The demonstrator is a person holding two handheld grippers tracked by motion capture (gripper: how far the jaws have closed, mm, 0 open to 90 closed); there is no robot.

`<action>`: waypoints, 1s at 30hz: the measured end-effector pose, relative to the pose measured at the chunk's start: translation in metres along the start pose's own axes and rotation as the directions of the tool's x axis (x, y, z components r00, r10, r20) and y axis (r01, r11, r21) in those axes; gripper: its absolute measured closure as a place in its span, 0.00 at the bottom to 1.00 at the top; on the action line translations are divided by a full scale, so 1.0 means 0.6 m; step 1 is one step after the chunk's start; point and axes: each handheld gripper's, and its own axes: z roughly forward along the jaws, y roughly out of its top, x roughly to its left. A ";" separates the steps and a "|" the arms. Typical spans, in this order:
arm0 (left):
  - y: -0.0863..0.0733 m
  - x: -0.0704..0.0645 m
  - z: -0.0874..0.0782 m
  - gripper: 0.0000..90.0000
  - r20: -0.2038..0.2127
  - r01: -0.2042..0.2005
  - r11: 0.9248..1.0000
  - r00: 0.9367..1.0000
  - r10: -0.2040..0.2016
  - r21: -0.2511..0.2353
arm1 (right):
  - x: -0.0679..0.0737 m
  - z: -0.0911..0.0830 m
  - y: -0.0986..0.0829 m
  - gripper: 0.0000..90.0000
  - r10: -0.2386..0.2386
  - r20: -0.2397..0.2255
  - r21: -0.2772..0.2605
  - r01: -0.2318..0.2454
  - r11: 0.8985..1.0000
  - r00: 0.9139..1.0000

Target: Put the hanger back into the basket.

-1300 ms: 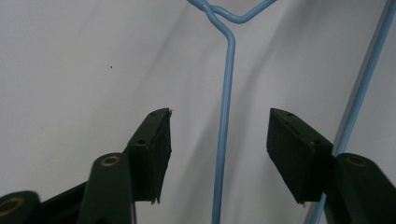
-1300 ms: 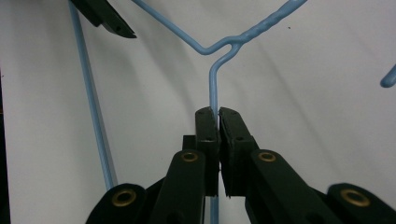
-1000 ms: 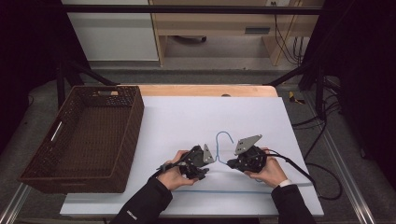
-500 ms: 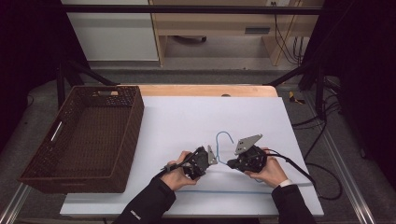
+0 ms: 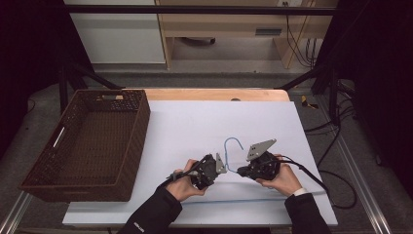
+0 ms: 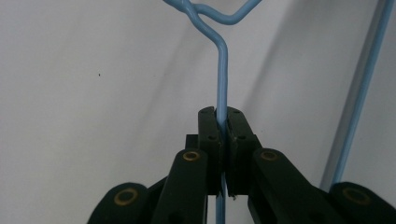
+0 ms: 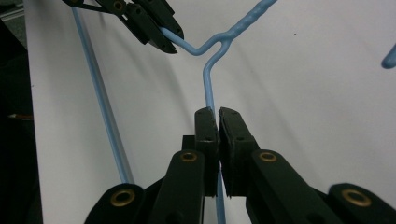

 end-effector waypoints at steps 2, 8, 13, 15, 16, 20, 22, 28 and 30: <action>0.000 -0.001 -0.007 0.97 0.004 0.008 1.000 1.000 -0.008 -0.012 | 0.001 -0.006 0.001 0.96 0.001 0.000 -0.014 -0.001 1.000 1.000; -0.001 -0.002 -0.025 0.97 -0.015 0.042 0.998 0.999 -0.043 -0.045 | 0.000 -0.049 -0.002 0.92 0.031 0.033 -0.089 -0.028 0.996 0.999; 0.003 0.005 -0.056 0.97 -0.031 0.061 0.996 0.997 -0.064 -0.072 | 0.000 -0.084 -0.008 0.81 0.066 0.080 -0.163 -0.052 0.985 0.995; 0.003 0.007 -0.061 0.97 -0.036 0.065 0.995 0.997 -0.068 -0.080 | 0.000 -0.094 -0.011 0.75 0.081 0.093 -0.183 -0.063 0.981 0.992; 0.004 0.011 -0.072 0.97 -0.050 0.072 0.993 0.996 -0.077 -0.090 | 0.000 -0.098 -0.012 0.72 0.088 0.107 -0.198 -0.065 0.978 0.990; 0.002 0.017 -0.086 0.97 -0.071 0.082 0.992 0.993 -0.089 -0.098 | -0.002 -0.110 -0.018 0.55 0.149 0.152 -0.254 -0.107 0.961 0.977; -0.002 0.024 -0.099 0.97 -0.090 0.097 0.990 0.990 -0.106 -0.100 | -0.001 -0.115 -0.023 0.44 0.177 0.170 -0.286 -0.123 0.950 0.969; -0.011 0.048 -0.119 0.97 -0.122 0.150 0.982 0.979 -0.164 -0.119 | -0.001 -0.121 -0.039 0.20 0.264 0.237 -0.345 -0.173 0.923 0.935; -0.013 0.055 -0.125 0.97 -0.129 0.169 0.978 0.974 -0.185 -0.126 | 0.000 -0.123 -0.047 0.14 0.286 0.250 -0.356 -0.187 0.915 0.925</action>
